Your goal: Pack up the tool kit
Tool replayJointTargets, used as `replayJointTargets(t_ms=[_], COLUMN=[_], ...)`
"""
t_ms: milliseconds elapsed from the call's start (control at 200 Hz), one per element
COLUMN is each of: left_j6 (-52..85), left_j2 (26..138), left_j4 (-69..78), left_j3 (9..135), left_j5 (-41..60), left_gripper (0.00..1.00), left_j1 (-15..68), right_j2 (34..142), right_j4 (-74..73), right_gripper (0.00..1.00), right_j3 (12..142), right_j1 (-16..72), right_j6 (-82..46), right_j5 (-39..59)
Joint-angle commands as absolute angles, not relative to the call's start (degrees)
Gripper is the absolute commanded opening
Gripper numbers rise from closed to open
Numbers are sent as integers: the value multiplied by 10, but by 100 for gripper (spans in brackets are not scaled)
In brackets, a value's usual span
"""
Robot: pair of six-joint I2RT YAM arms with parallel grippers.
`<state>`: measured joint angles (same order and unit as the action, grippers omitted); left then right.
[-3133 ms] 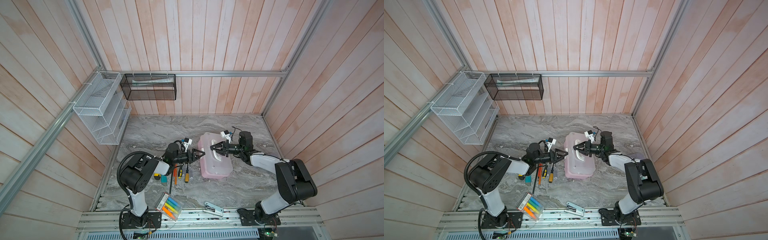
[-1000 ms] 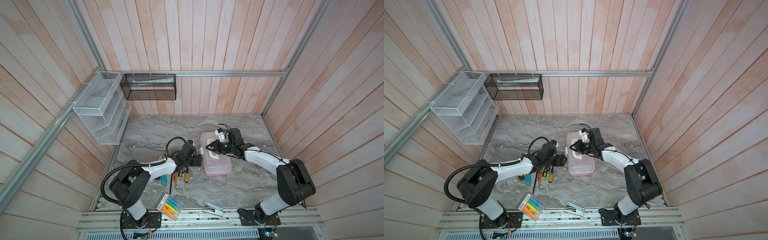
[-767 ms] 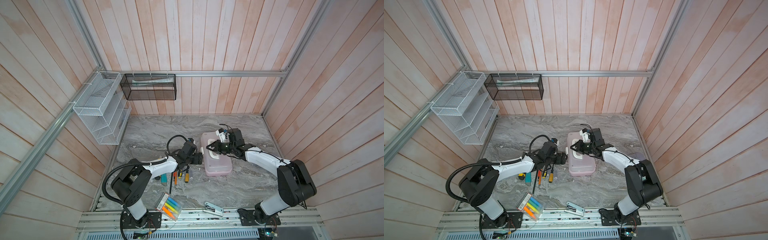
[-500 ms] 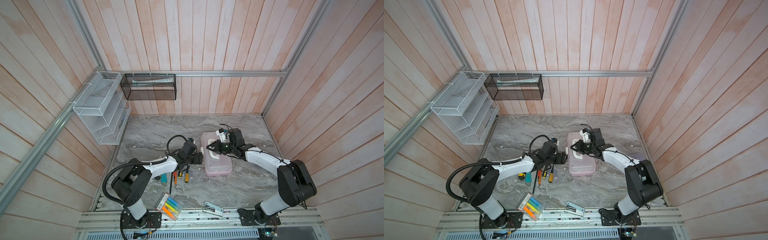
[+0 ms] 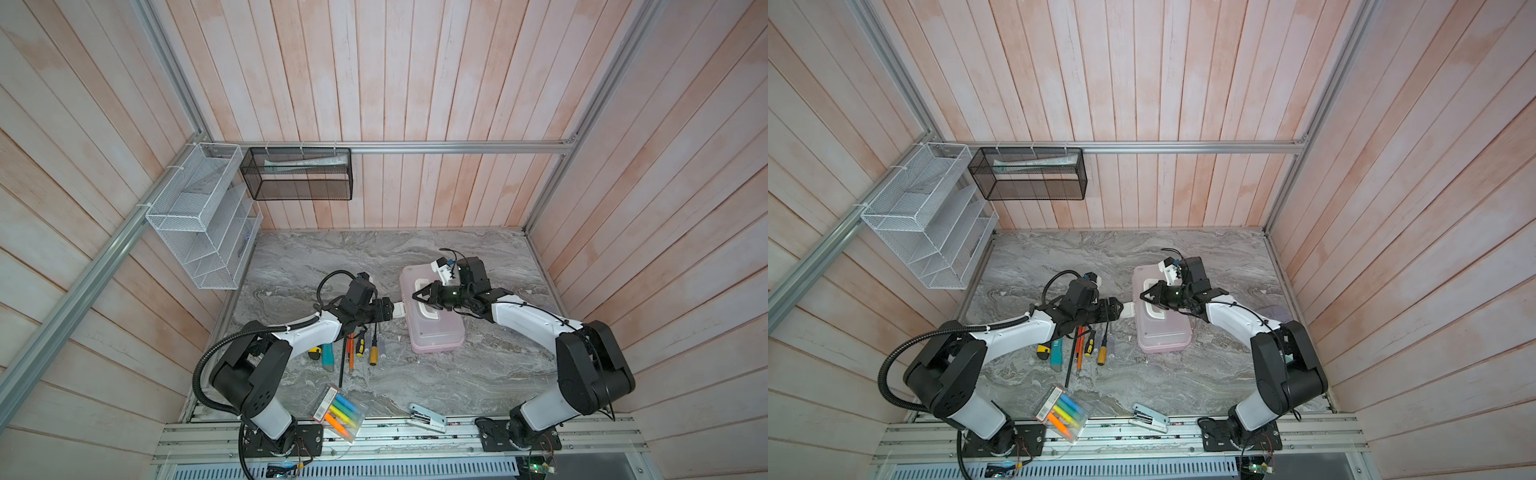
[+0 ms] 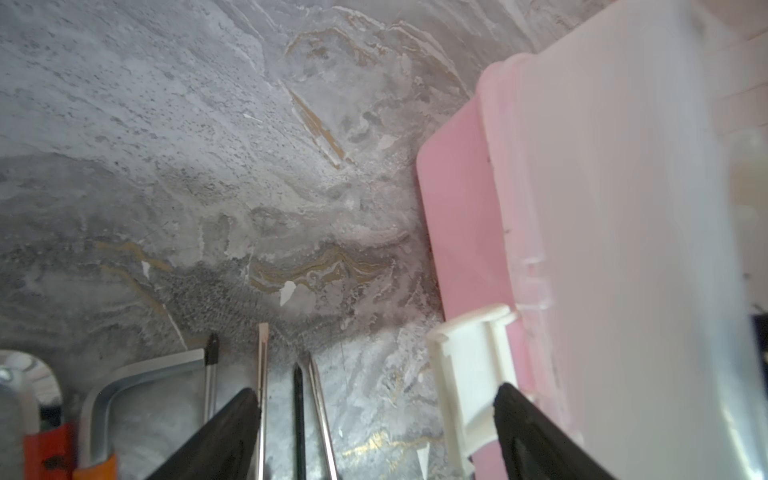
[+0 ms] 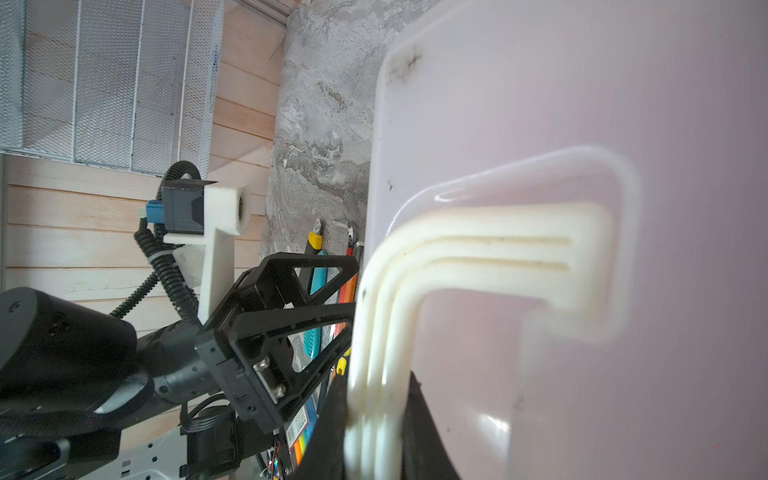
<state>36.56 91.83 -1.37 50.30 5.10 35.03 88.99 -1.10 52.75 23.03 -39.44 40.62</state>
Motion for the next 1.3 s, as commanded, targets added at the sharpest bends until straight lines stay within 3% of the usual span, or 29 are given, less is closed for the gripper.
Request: replayJointTargets(t_ms=[0, 290, 605, 1295], left_j6=[372, 425, 491, 542], left_j2=[882, 883, 942, 1006], left_j4=[28, 146, 260, 347], left_j3=[498, 485, 512, 555], left_j5=[90, 244, 352, 414], left_gripper=[91, 94, 95, 94], left_j1=[348, 307, 295, 300], right_j2=[881, 855, 848, 873], right_j4=[-54, -199, -309, -284], right_gripper=[0, 0, 0, 0], right_j3=[497, 467, 452, 460], right_j1=[206, 174, 174, 174], right_j6=[-401, -543, -643, -610], right_j5=[475, 577, 618, 626])
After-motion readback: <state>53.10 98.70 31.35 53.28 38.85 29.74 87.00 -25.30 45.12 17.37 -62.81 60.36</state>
